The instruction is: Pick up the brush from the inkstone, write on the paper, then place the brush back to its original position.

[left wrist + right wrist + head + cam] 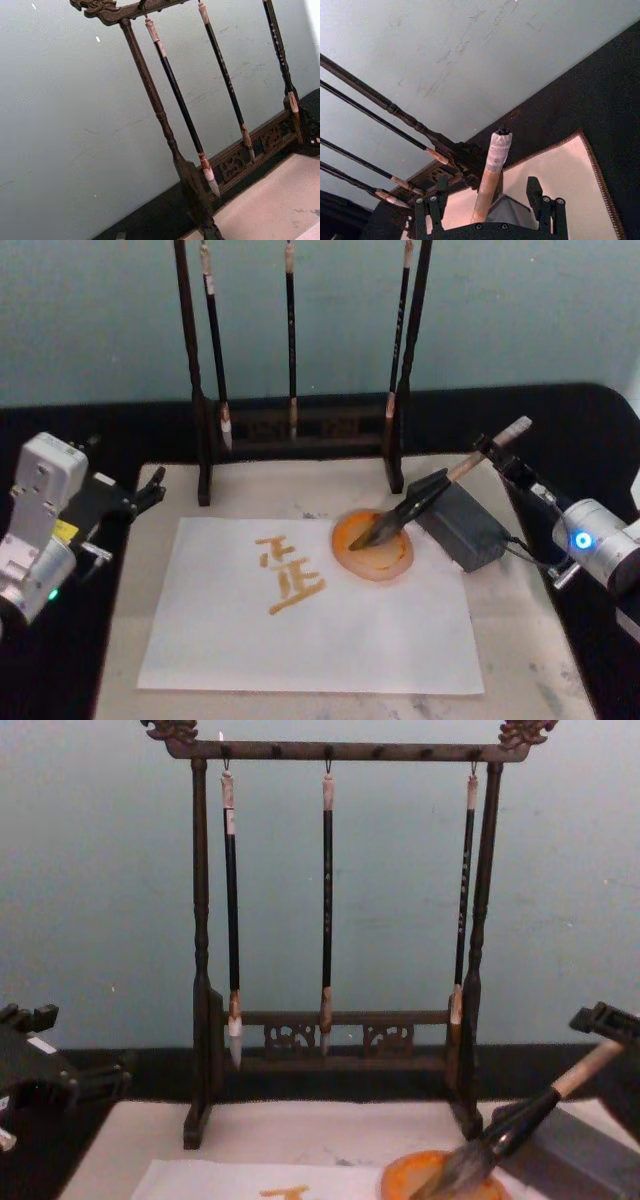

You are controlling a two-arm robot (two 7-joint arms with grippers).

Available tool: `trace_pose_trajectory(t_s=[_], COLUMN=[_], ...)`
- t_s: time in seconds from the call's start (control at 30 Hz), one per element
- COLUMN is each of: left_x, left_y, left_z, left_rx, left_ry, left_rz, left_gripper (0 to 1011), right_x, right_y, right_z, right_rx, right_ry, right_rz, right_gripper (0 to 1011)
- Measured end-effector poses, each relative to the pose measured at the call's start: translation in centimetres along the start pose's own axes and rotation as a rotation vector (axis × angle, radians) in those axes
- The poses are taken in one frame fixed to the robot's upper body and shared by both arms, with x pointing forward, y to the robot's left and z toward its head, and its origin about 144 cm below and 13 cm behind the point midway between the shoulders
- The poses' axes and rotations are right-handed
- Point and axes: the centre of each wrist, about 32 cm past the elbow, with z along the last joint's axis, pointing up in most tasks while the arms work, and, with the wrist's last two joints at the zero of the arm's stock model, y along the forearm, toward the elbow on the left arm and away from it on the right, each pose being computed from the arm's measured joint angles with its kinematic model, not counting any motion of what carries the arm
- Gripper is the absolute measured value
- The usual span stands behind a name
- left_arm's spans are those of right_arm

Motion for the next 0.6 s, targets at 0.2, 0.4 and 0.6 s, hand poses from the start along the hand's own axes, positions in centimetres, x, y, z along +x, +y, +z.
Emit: trace_pose_trajectory(t_s=[0.2, 0.4, 0.6], left_x=[0.00, 0.00, 0.00], left_y=[0.00, 0.00, 0.00], left_z=[0.00, 0.00, 0.00], left_rx=[0.000, 0.000, 0.000], left_ry=[0.000, 0.000, 0.000], left_rz=[0.000, 0.000, 0.000], left_gripper=[1010, 1010, 1010], right_x=[0.30, 0.50, 0.54], right_y=[0.65, 1.01, 1.09], right_z=[0.17, 0.26, 0.10], right_rx=[0.000, -0.005, -0.014], right_ry=[0.016, 0.023, 0.025], right_rz=[0.019, 0.031, 0.037], right_gripper=[1000, 1000, 1000])
